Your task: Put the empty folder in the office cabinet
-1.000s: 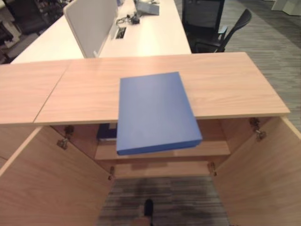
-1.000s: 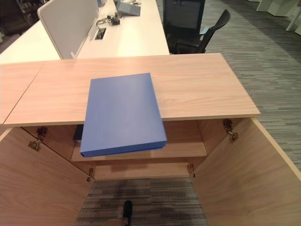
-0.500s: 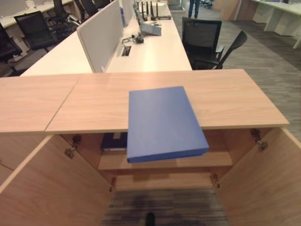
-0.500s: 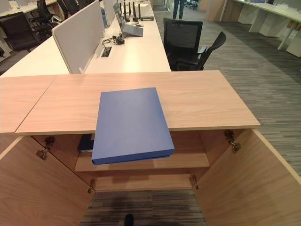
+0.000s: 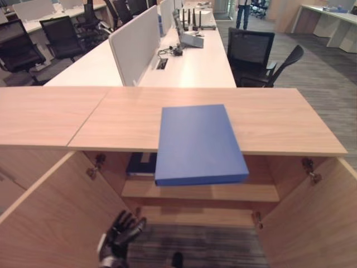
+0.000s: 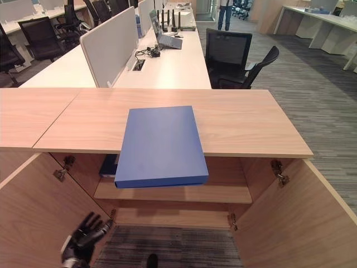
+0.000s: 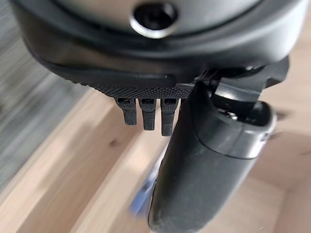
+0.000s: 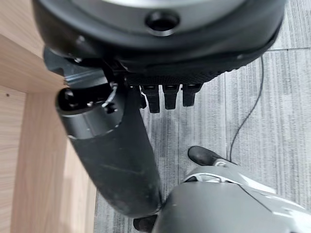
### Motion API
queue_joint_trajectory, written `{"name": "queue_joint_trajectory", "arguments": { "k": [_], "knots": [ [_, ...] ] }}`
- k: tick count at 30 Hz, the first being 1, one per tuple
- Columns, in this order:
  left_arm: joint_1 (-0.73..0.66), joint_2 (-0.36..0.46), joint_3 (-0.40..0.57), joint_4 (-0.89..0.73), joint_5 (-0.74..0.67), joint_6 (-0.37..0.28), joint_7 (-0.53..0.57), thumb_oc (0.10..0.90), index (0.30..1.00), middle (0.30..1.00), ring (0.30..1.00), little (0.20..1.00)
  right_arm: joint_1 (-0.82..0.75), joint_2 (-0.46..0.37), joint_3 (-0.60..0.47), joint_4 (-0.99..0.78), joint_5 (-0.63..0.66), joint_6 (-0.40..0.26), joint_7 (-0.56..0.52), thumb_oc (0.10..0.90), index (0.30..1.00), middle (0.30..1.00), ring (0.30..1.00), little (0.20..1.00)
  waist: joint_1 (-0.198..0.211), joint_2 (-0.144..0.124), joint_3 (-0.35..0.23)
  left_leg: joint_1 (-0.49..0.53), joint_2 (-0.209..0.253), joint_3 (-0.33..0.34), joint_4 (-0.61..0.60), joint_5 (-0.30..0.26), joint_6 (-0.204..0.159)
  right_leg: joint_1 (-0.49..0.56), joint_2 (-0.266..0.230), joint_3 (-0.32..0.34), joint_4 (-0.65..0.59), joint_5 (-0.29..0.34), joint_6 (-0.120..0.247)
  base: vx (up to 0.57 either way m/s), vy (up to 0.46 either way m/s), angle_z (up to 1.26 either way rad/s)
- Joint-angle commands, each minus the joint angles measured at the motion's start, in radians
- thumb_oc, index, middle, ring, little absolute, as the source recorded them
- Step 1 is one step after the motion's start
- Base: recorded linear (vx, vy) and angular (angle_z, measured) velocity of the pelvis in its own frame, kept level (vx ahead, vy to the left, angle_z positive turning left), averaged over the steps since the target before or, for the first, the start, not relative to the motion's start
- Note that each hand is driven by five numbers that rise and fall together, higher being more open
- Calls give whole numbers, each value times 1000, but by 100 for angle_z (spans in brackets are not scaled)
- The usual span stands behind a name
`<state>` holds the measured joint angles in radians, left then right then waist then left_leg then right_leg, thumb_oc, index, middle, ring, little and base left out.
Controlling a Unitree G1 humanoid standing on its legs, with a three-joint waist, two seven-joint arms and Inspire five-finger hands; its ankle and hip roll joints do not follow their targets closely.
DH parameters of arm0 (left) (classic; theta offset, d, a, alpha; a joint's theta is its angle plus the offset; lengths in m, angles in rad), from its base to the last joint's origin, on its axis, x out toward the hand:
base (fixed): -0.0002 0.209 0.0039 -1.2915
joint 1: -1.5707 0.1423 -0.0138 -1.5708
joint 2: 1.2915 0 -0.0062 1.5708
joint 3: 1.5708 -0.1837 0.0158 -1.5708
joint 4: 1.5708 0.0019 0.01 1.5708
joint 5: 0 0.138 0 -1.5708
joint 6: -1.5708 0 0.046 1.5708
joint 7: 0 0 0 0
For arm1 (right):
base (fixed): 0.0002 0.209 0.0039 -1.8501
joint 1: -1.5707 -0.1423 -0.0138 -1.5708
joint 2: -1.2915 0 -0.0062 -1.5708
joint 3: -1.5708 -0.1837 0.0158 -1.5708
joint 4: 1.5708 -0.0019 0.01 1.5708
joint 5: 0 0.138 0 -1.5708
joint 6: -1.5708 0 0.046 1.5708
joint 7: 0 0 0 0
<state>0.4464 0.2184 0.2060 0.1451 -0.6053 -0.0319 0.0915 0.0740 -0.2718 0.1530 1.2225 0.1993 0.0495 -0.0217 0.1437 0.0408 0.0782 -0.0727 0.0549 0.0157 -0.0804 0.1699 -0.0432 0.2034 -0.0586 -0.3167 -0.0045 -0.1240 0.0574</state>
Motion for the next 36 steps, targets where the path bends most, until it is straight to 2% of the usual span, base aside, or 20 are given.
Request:
{"name": "queue_joint_trajectory", "arguments": {
  "k": [1,2,3,4,6,7,8,15,20,22,27,33,35,36],
  "knots": [
    [-89,45,79,-67,120,-78,67,800,900,900,900,900,-68,-21,24,17,-44,1,-8,800,900,900,900,900,33,-50,80,86,55,-2,71,-119,-41,-68,-31,-75,-77,141,15,-30,-127,15],
    [-132,44,116,-109,174,-93,127,800,900,900,900,900,-71,-15,36,7,-52,4,-13,800,900,900,900,900,44,-56,89,73,66,-12,88,-118,-49,-62,-21,-84,-77,135,8,-30,-126,16],
    [-132,43,117,-113,177,-90,129,800,900,900,900,900,-72,-14,37,7,-52,5,-13,800,900,900,900,900,41,-57,88,69,66,-15,90,-117,-49,-64,-21,-86,-77,135,8,-13,-169,23],
    [-163,54,152,-172,289,-101,195,800,900,900,900,900,-71,-11,43,-5,-50,2,-21,800,900,900,900,900,52,-60,94,66,75,-22,101,-122,-58,-52,-11,-92,-78,124,3,10,-110,36],
    [-177,69,188,-249,412,-101,246,800,900,900,900,900,-68,-8,49,-14,-52,-4,-33,800,900,900,900,900,59,-64,96,65,79,-27,102,-120,-64,-45,-6,-100,-79,119,0,0,-91,38],
    [-176,66,189,-254,415,-98,247,800,900,900,900,900,-69,-7,49,-15,-52,-4,-33,800,900,900,900,900,57,-66,95,60,76,-28,101,-113,-62,-48,-9,-102,-81,125,0,9,-76,27],
    [-183,83,223,-309,517,-104,288,800,900,900,900,900,-61,-6,54,-19,-55,-13,-40,800,900,900,900,900,63,-68,96,68,84,-27,98,-118,-69,-39,-3,-106,-80,115,0,-11,-43,19],
    [-255,116,296,-406,688,-105,443,800,900,900,900,900,-65,20,81,-2,-48,-34,-61,800,900,900,900,900,75,-77,92,67,90,-35,88,-108,-81,-32,3,-122,-81,108,0,5,-63,10],
    [-304,235,298,-503,771,-135,407,800,900,900,900,900,-80,27,98,21,-55,-47,-57,800,900,900,900,900,79,-70,86,76,99,-34,73,-100,-91,-26,8,-130,-81,105,1,11,-28,4],
    [-319,257,299,-526,767,-143,391,800,900,900,900,900,-85,28,100,29,-58,-49,-54,800,900,900,900,900,79,-70,85,73,97,-34,74,-91,-89,-27,7,-133,-82,111,1,-8,0,2],
    [-392,339,267,-622,726,-174,306,800,900,900,900,900,-104,30,114,62,-73,-44,-32,800,900,900,900,900,74,-45,76,80,98,-33,86,-96,-92,-13,6,-138,-82,103,-2,2,9,6],
    [-417,366,237,-644,728,-177,270,800,900,900,900,900,-110,27,124,56,-86,-43,-13,800,900,900,900,900,67,-34,77,71,94,-42,71,-79,-97,-19,2,-148,-82,107,1,-13,9,-1],
    [-441,356,215,-640,711,-180,278,800,900,900,900,900,-122,17,128,47,-84,-45,-19,800,900,900,900,900,68,-37,102,32,92,-35,94,-71,-104,-38,-11,-168,-80,120,3,-151,-13,2],
    [-460,353,207,-636,708,-182,284,800,900,900,900,900,-129,11,123,44,-81,-46,-24,800,900,900,900,900,64,-41,115,4,94,-25,137,-89,-106,-54,-20,-180,-75,120,1,-133,-15,11]
  ]
}}
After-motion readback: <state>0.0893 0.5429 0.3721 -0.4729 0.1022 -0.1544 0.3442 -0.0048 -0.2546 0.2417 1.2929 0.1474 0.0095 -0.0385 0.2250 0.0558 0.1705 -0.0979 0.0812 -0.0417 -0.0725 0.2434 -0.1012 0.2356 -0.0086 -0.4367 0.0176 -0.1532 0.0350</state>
